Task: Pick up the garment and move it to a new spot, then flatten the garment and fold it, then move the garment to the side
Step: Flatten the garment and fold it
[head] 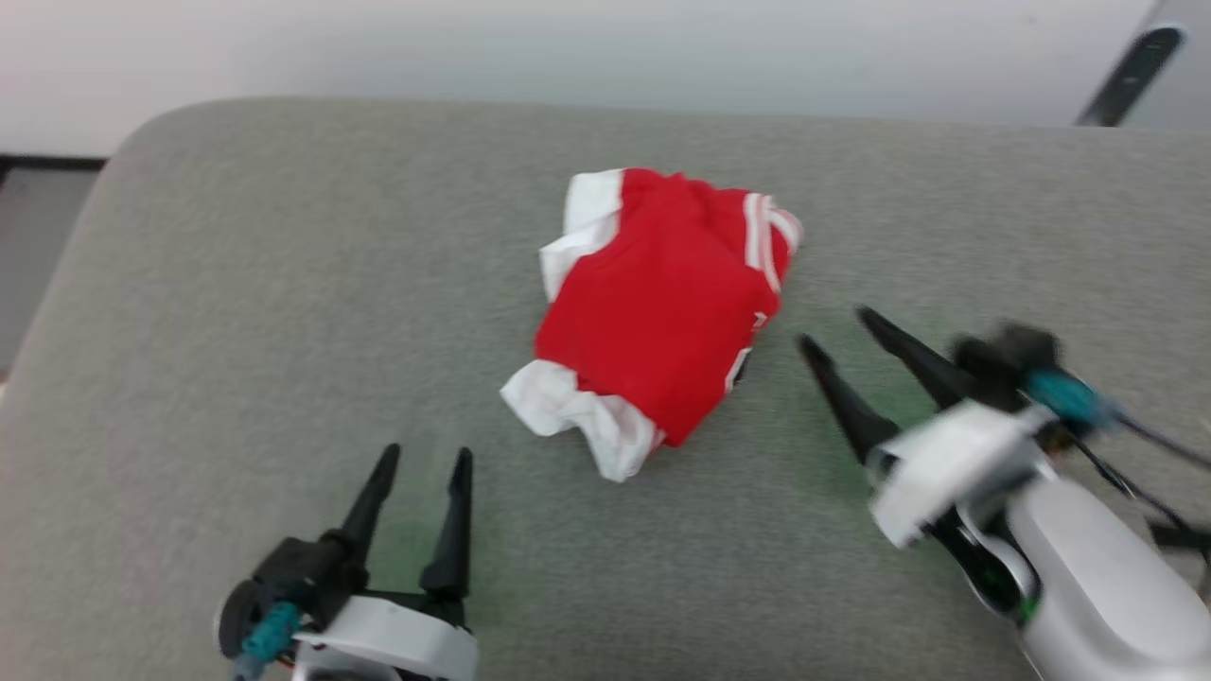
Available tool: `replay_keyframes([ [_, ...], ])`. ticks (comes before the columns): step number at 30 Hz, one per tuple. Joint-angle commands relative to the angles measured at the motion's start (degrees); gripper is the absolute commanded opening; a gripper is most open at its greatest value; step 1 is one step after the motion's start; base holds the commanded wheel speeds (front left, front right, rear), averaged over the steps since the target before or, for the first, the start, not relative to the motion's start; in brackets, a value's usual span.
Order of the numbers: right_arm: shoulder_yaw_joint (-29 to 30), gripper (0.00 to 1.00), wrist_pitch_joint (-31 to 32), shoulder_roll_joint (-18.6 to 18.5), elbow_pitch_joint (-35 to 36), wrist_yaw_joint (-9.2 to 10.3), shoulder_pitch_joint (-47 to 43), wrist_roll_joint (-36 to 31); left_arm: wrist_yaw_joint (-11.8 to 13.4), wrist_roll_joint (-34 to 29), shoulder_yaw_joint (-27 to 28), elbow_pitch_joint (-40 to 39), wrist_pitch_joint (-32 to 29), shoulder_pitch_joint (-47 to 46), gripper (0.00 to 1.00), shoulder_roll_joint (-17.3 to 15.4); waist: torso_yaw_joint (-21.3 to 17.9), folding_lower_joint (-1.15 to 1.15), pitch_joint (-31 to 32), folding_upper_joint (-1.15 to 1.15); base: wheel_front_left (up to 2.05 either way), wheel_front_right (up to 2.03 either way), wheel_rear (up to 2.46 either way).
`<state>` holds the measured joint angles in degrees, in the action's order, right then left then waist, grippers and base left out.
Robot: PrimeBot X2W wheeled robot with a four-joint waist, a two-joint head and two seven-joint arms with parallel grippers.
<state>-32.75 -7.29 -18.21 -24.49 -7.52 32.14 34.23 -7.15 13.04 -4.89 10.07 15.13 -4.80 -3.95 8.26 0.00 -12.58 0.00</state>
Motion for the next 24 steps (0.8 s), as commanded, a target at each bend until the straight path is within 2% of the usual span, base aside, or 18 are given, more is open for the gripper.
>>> replay_keyframes([
  [1, 1.02, 1.0, -0.71, 0.02, 0.5, 0.06, -1.25, -0.59, -0.38, -0.15, 0.27, -0.01, 0.01, -0.38, 1.0, -0.37, -2.93, 0.0, 1.23, 0.0, 0.0, 0.0, 0.0],
  [5, 9.97, 1.0, -4.54, -0.26, 3.77, 0.06, -9.27, -4.9, -0.33, 0.58, 1.16, 0.71, 0.01, -2.55, 1.0, -2.76, -6.03, 0.0, 1.34, 0.0, 0.0, 0.0, 0.0],
  [8, 16.36, 1.0, -5.62, 1.58, 7.27, 0.06, -14.76, -8.34, -0.37, 0.97, -0.75, 1.93, -0.28, -7.04, 1.0, -7.02, -8.11, 0.0, 0.91, 0.0, 0.0, 0.0, 0.0],
  [11, 20.63, 1.0, -5.34, 3.96, 11.72, 0.06, -19.13, -10.96, -0.37, 3.68, -3.36, 3.05, -3.59, -14.15, 1.0, -11.96, -10.25, 0.0, -0.12, 0.0, 0.0, 0.0, 0.0],
  [14, 23.1, 1.0, -4.7, 6.31, 16.33, 0.06, -21.78, -13.84, -0.33, 8.07, -7.35, 5.49, -9.49, -22.78, 1.0, -17.67, -12.32, 0.0, -1.67, 0.0, 0.0, 0.0, 0.0],
  [18, 24.0, 1.0, -3.94, 9.12, 21.36, 0.06, -23.74, -16.55, -0.25, 17.08, -12.83, 12.04, -22.0, -33.44, 1.0, -23.5, -14.82, 0.0, -3.88, 0.0, 0.0, 0.0, 0.0],
  [24, 23.13, 1.0, -3.56, 11.52, 24.21, 0.06, -24.27, -18.1, -0.27, 28.72, -21.35, 20.91, -40.36, -44.6, 1.0, -28.57, -18.36, 0.0, -6.31, 0.0, 0.0, 0.0, 0.0],
])
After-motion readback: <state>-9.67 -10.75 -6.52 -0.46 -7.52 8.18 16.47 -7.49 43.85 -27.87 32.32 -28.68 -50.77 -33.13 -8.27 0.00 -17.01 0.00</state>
